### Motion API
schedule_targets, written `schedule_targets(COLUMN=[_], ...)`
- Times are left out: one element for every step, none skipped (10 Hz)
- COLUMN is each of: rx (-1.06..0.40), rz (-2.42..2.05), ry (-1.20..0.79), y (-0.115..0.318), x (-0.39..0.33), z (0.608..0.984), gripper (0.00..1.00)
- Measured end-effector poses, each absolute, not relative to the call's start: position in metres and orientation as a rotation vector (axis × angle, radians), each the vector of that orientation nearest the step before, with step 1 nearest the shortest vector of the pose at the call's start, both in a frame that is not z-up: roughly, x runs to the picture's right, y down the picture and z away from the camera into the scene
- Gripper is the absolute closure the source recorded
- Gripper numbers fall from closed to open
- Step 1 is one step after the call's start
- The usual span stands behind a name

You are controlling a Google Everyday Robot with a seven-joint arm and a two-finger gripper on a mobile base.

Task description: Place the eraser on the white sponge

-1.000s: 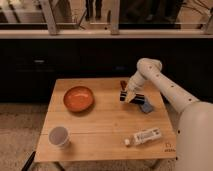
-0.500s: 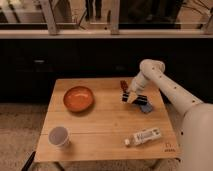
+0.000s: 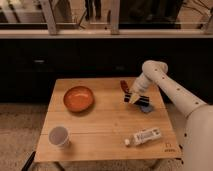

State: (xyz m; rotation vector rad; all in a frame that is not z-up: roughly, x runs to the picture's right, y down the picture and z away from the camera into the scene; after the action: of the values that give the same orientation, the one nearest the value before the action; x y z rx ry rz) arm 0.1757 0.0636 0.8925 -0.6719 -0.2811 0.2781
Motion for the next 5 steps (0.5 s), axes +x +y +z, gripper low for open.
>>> schedule_targets(rx=[-0.672, -0.671, -0.668, -0.666, -0.662], rz=[0.285, 0.293, 0.296, 0.299, 0.303], ry=[-0.278, -0.276, -0.275, -0.272, -0.269], y=[0.0657, 0.0664, 0.0668, 0.0682, 0.0695], x=[0.1789, 0.1814, 0.1827, 0.1852, 0.1874], z=[0.8925, 0.8922, 0.8925, 0.8930, 0.8934], gripper=[1.00, 1.00, 1.00, 1.00, 1.00])
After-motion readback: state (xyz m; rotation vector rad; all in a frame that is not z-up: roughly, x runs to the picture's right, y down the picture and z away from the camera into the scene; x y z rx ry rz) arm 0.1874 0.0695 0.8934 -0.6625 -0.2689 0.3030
